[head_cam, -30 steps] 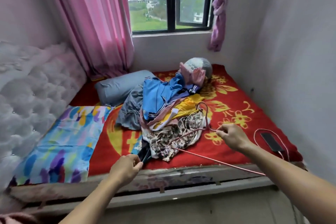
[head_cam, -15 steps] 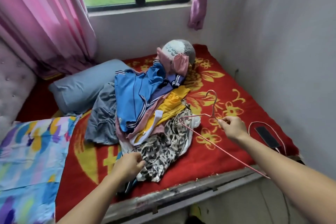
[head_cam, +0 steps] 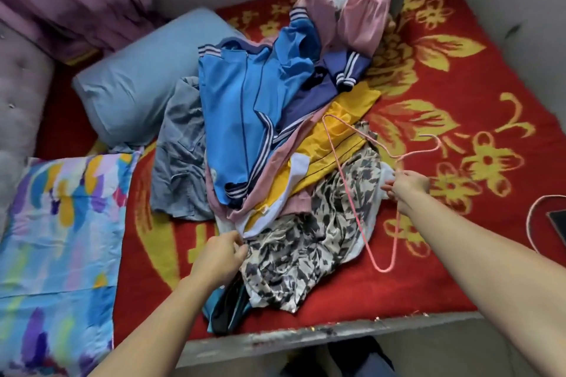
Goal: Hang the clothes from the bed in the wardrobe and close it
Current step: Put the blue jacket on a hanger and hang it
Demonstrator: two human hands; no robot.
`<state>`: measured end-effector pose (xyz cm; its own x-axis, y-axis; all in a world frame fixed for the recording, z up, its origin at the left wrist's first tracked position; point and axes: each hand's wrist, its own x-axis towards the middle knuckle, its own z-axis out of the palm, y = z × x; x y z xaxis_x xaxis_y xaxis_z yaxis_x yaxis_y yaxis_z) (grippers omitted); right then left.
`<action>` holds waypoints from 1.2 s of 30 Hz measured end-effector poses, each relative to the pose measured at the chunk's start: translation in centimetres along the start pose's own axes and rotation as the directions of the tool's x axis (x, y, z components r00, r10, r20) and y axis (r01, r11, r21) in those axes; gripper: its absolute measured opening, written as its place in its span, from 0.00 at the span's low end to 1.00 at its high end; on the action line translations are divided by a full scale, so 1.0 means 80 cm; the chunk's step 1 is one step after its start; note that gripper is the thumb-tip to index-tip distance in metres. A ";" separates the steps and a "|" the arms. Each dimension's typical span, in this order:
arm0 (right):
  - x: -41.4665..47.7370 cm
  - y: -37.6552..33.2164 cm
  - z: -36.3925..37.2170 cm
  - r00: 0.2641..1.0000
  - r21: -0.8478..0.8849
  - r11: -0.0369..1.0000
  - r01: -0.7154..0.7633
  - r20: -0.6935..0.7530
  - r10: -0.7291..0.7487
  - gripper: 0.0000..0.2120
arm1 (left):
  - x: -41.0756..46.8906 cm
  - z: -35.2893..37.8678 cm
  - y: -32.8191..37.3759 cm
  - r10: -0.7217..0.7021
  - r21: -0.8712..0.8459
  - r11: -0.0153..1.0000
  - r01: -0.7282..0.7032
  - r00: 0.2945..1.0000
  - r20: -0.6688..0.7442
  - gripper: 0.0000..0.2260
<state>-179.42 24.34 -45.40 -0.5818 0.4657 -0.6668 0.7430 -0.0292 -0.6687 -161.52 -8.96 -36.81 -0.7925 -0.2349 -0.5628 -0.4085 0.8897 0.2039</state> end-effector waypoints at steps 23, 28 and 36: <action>-0.038 0.001 0.354 0.421 -0.484 -0.278 0.830 0.870 -0.258 0.20 | 0.252 0.067 -0.090 0.010 -0.099 0.995 -0.013 0.999 -0.035 0.08; -0.033 0.051 0.383 0.338 -0.347 -0.524 0.778 0.934 -0.118 0.19 | 0.226 0.062 -0.108 0.021 -0.236 0.970 -0.062 0.984 -0.175 0.06; -0.042 -0.002 0.307 0.431 -0.483 -0.572 0.663 0.871 -0.236 0.23 | 0.149 -0.013 -0.107 0.175 -0.348 0.927 -0.139 0.982 0.074 0.13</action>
<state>-185.69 1.04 -51.14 -0.7144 -0.5629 -0.4157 -0.6507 0.7529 0.0988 -167.99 -19.77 -44.44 -0.8163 -0.0458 -0.5758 -0.4259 0.7210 0.5465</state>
